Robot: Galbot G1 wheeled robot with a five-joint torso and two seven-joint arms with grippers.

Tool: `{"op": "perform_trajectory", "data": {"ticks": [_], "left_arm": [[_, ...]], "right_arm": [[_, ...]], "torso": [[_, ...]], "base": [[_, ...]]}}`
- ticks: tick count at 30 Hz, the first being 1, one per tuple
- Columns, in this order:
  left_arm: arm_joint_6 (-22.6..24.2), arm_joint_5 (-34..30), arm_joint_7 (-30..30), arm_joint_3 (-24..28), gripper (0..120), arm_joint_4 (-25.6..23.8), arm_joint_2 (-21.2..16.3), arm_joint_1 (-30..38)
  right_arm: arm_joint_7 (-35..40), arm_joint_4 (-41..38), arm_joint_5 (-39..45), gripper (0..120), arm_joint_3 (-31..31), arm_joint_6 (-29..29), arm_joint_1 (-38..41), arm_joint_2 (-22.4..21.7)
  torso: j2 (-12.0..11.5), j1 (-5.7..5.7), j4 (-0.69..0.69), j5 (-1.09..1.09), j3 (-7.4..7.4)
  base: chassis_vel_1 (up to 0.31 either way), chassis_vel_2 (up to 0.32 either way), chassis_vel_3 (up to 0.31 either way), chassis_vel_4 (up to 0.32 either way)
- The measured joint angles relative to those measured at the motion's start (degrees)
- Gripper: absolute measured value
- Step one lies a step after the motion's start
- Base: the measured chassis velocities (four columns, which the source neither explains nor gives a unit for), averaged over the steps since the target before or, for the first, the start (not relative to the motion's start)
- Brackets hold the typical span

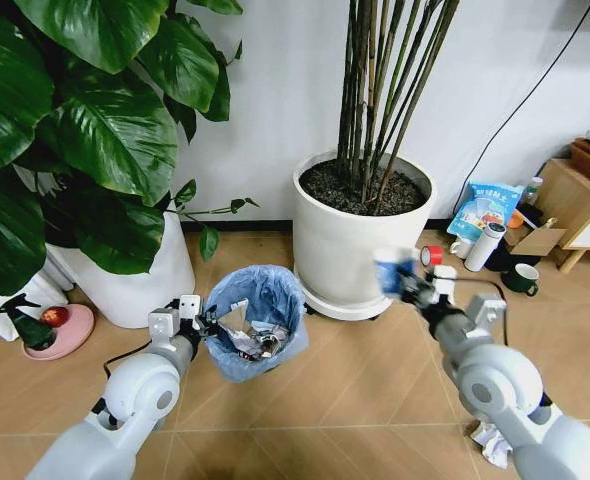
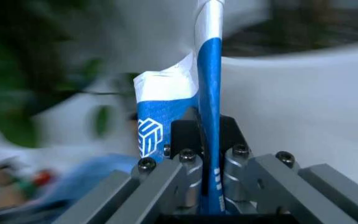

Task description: Pick up the trash bin and place the garbage on the floor into it.

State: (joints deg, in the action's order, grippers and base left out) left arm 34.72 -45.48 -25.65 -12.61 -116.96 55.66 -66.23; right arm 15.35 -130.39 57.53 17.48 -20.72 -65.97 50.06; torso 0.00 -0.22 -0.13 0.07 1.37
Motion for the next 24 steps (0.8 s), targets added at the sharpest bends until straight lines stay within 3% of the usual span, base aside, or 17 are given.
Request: {"op": "perform_trajectory", "data": {"ticks": [6,8,9,10,13,14,15,17,24], "left_arm": [[0.28,-0.31,0.20,0.87,0,0.80,0.36,1.00],[0.58,-1.15,0.13,1.56,0,1.37,0.39,1.69],[0.88,-2.16,0.13,2.24,0,1.80,0.44,2.60],[1.07,-2.88,0.12,2.55,0,2.03,0.43,3.16],[1.19,-3.22,0.01,2.69,0,2.20,0.38,3.42],[1.20,-3.36,-0.02,2.74,0,2.33,0.32,3.55],[1.25,-3.53,-0.04,2.66,0,2.41,0.05,3.55],[1.25,-3.59,-0.05,2.58,0,2.42,-0.01,3.53],[1.25,-3.65,-0.06,2.41,0,2.42,0.00,3.71]], "right_arm": [[-2.39,-0.70,2.71,0,-5.14,0.37,5.84,-0.96],[-3.09,0.55,2.96,0,-6.39,0.82,6.62,-0.45],[-3.66,2.76,3.05,0,-9.89,1.17,8.46,0.60],[-3.98,4.51,3.03,0,-14.10,1.26,11.18,1.58],[-4.03,5.61,2.82,0,-17.00,1.56,13.93,2.27],[-4.03,6.51,2.67,0,-19.49,1.66,16.33,2.89],[-3.99,8.94,2.39,0,-24.36,1.42,21.43,4.30],[-4.01,9.69,2.37,0,-25.89,1.16,23.03,4.63],[-4.22,12.03,1.70,3,-29.66,-1.27,25.33,4.41]], "torso": [[0.00,0.00,0.01,-0.05,0.01],[0.01,0.00,-0.02,0.03,-0.01],[0.00,0.00,-0.05,0.03,0.00],[0.00,0.00,-0.05,-0.10,0.02],[0.01,0.00,-0.02,-0.10,0.01],[0.01,0.00,0.00,0.00,0.00],[0.00,-0.01,0.03,-0.07,0.01],[0.00,-0.01,0.03,0.04,0.01],[0.00,-0.01,-0.01,-0.04,0.01]], "base": [[0.000,0.000,0.000,0.000],[0.000,0.000,0.000,0.000],[0.000,0.000,0.000,0.000],[-0.018,-0.035,-0.050,-0.004],[-0.006,-0.012,-0.017,-0.001],[0.000,0.000,0.000,0.000],[0.000,0.000,0.000,0.000],[0.000,0.000,0.000,0.000],[0.000,0.000,0.000,0.000]]}}
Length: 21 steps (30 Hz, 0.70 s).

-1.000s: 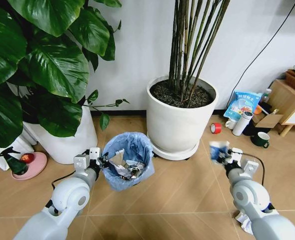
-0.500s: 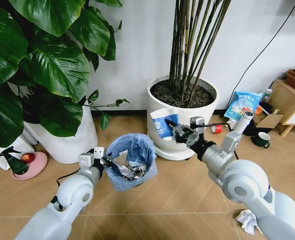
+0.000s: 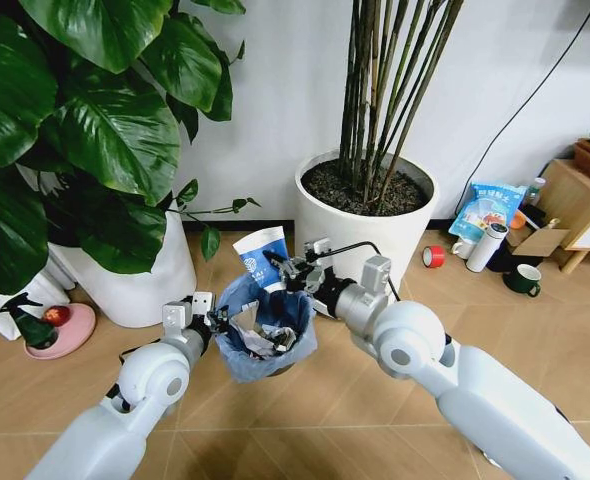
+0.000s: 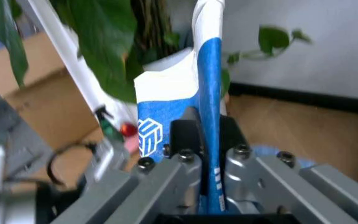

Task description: Pick up the trash bin and place the garbage on the floor into it.

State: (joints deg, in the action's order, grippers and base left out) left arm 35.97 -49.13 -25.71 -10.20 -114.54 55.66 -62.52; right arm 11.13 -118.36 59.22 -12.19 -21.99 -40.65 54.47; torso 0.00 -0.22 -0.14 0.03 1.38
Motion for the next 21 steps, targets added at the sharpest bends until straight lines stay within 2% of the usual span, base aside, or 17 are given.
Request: {"op": "perform_trajectory", "data": {"ticks": [6,7,10,11,15,16,18,19,21], "left_arm": [[-0.03,0.00,-0.01,-0.09,0,0.02,0.03,0.11],[-0.03,0.00,-0.01,-0.09,0,0.02,0.03,0.11],[-0.06,0.00,-0.02,-0.10,0,0.02,0.02,0.31],[-0.06,0.00,-0.02,-0.10,0,0.02,0.02,0.31],[-0.10,0.02,-0.01,-0.48,0,0.02,0.14,0.31],[-0.10,0.02,-0.01,-0.48,0,0.02,0.14,0.31],[-0.15,0.24,0.03,-1.07,0,0.02,0.24,-0.20],[-0.15,0.24,0.03,-1.07,0,0.02,0.24,-0.20],[-0.24,0.56,0.13,-1.82,0,-0.11,0.24,-0.83]], "right_arm": [[-0.73,1.05,-1.23,25,-1.00,-0.87,0.54,-0.28],[-0.73,1.05,-1.23,25,-1.00,-0.87,0.54,-0.28],[-0.85,1.30,-1.58,42,-1.38,-0.88,0.62,-0.29],[-0.85,1.30,-1.58,42,-1.38,-0.88,0.62,-0.29],[0.80,0.90,-2.41,62,-0.25,-0.05,0.64,-0.04],[0.80,0.90,-2.41,62,-0.25,-0.05,0.64,-0.04],[2.86,-1.16,-3.74,71,3.23,-0.23,-2.36,-0.67],[2.86,-1.16,-3.74,71,3.23,-0.23,-2.36,-0.67],[3.06,-3.21,-7.01,81,7.80,-1.01,-7.75,-2.47]], "torso": [[0.00,0.00,0.01,0.01,0.00],[0.00,0.00,0.01,0.01,0.00],[0.00,0.00,0.00,0.01,0.00],[0.00,0.00,0.00,0.01,0.00],[0.00,0.00,0.02,0.02,0.00],[0.00,0.00,0.02,0.02,0.00],[0.00,0.00,0.03,0.02,0.00],[0.00,0.00,0.03,0.02,0.00],[0.00,0.01,0.00,0.01,-0.01]], "base": [[0.000,0.000,0.000,0.000],[0.000,0.000,0.000,0.000],[0.000,0.000,0.000,0.000],[0.000,0.000,0.000,0.000],[0.000,0.000,0.000,0.000],[0.000,0.000,0.000,0.000],[0.000,0.000,0.000,0.000],[0.000,0.000,0.000,0.000],[0.000,0.000,0.000,0.000]]}}
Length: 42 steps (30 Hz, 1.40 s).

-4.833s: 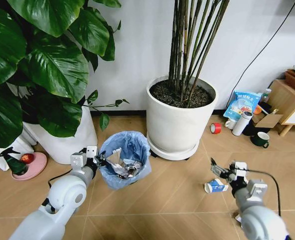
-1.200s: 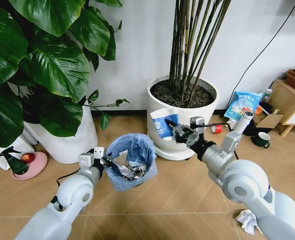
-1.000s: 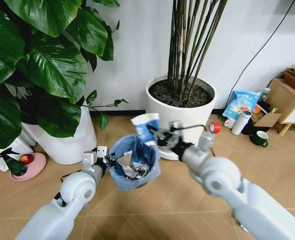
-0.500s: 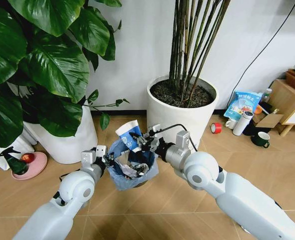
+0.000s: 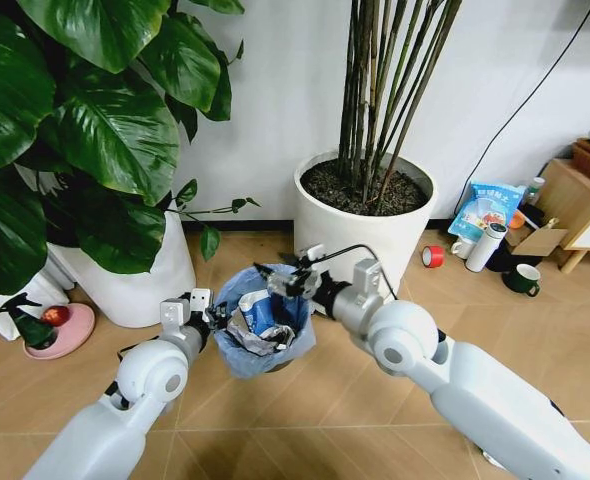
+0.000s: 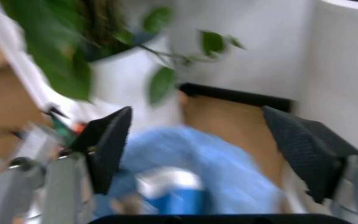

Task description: Pick up the trash bin and place the garbage on the floor into it.

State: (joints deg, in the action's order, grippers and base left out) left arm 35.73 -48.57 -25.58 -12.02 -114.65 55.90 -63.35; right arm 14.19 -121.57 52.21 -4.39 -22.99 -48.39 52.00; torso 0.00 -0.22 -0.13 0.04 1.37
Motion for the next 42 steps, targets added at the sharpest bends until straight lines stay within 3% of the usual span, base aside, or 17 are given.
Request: {"op": "perform_trajectory", "data": {"ticks": [7,12,15,22,33,42], "left_arm": [[-0.20,0.56,0.15,-1.05,0,-0.33,0.15,-0.73],[-0.50,1.38,0.05,-2.17,0,-0.97,0.30,-1.70],[-0.90,2.73,-0.08,-2.86,0,-1.55,0.32,-2.11],[-1.05,3.44,-0.06,-3.43,0,-2.22,0.43,-2.80],[-1.13,3.41,-0.13,-3.77,0,-3.10,-0.11,-3.31],[-1.20,3.32,-0.52,-3.49,0,-3.28,0.23,-3.56]], "right_arm": [[-0.35,-1.26,-7.18,99,5.21,0.47,-7.03,-1.80],[-0.26,-1.24,-13.00,100,7.45,1.31,-10.92,-1.51],[0.27,-0.46,-22.48,100,13.24,4.33,-20.25,0.67],[-0.92,0.16,-29.47,100,25.19,7.32,-31.99,4.73],[-5.88,1.18,-31.36,100,40.18,9.33,-41.41,12.55],[-6.93,2.41,-30.62,100,42.27,10.38,-42.65,13.18]], "torso": [[0.00,0.01,-0.03,0.01,-0.01],[0.00,0.00,0.00,-0.01,0.00],[0.00,0.00,0.03,-0.01,0.00],[0.00,0.01,-0.02,0.02,0.00],[0.00,0.00,0.01,0.02,0.00],[0.00,0.00,0.00,-0.01,0.01]], "base": [[0.000,0.000,0.000,0.000],[0.000,0.000,0.000,0.000],[0.000,0.000,0.000,0.000],[0.000,0.000,0.000,0.000],[-0.026,-0.021,0.023,0.026],[-0.175,-0.170,0.172,0.169]]}}
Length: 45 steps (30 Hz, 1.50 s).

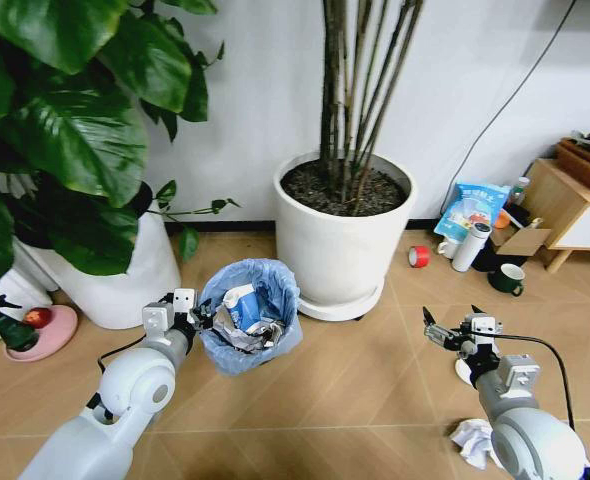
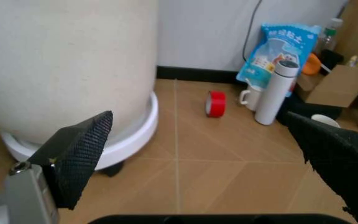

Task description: Pick up the trash bin and place the garbage on the floor into it.

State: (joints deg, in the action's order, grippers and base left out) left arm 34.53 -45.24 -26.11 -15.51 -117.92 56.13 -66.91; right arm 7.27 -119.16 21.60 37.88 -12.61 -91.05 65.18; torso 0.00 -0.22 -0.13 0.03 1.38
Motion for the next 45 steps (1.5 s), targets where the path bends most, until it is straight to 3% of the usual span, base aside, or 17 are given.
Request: {"op": "perform_trajectory", "data": {"ticks": [9,21,24,27,29,33,35,42,43,45], "left_arm": [[-0.07,-0.17,-0.09,-0.08,0,-0.11,-0.16,-0.06],[-0.12,-0.21,-0.20,0.07,0,-0.56,-0.14,-0.38],[-0.12,-0.24,-0.31,-0.02,0,-1.00,-0.38,-0.64],[-0.13,-0.29,-0.47,-0.08,0,-1.74,-0.61,-0.74],[-0.13,-0.30,-0.46,-0.08,0,-1.91,-0.61,-0.78],[-0.12,-0.21,-0.44,-0.23,0,-2.11,-0.43,-1.07],[-0.13,0.20,-0.31,-0.24,0,-2.14,0.11,-1.36],[-0.14,0.64,-0.24,0.05,0,-2.16,0.84,-1.46],[-0.17,0.96,-0.21,0.29,0,-2.16,1.32,-1.46],[-0.18,1.29,-0.19,0.59,0,-2.22,1.89,-1.60]], "right_arm": [[0.06,1.16,0.04,100,-0.38,0.12,0.06,0.76],[0.66,5.77,3.87,100,-0.60,0.56,1.57,0.32],[-1.86,7.79,8.26,100,0.48,-1.52,1.50,-1.22],[-15.67,12.64,11.49,100,5.22,-3.95,-2.50,-6.27],[-18.68,13.74,11.43,100,6.22,-3.95,-3.70,-7.38],[-27.35,17.74,9.08,100,8.14,-0.58,-6.41,-9.79],[-33.15,20.90,5.38,100,7.63,4.19,-8.10,-11.13],[-35.55,23.28,1.65,100,5.00,8.05,-8.87,-11.38],[-35.19,24.33,-0.02,100,3.00,8.62,-8.64,-11.14],[-32.74,27.84,-3.86,100,-1.56,8.68,-5.76,-9.85]], "torso": [[0.00,-0.01,-0.02,0.03,0.01],[0.00,0.02,0.00,0.03,-0.02],[0.00,0.01,0.00,0.01,0.00],[0.00,0.00,0.02,0.00,0.00],[0.00,0.00,0.00,0.03,0.00],[0.00,0.00,-0.02,0.00,0.00],[0.00,0.00,-0.01,0.03,0.00],[0.00,0.00,-0.01,-0.03,0.00],[0.00,0.00,0.00,0.05,0.00],[0.00,0.00,-0.01,-0.02,0.00]], "base": [[-0.184,-0.235,0.165,0.238],[0.051,-0.140,-0.043,0.143],[0.005,0.037,0.012,-0.023],[-0.004,0.038,0.034,-0.025],[0.000,0.000,0.000,0.000],[0.000,0.000,0.000,0.000],[0.000,0.000,0.000,0.000],[0.000,0.000,0.000,0.000],[0.000,0.000,0.000,0.000],[0.000,0.000,0.000,0.000]]}}
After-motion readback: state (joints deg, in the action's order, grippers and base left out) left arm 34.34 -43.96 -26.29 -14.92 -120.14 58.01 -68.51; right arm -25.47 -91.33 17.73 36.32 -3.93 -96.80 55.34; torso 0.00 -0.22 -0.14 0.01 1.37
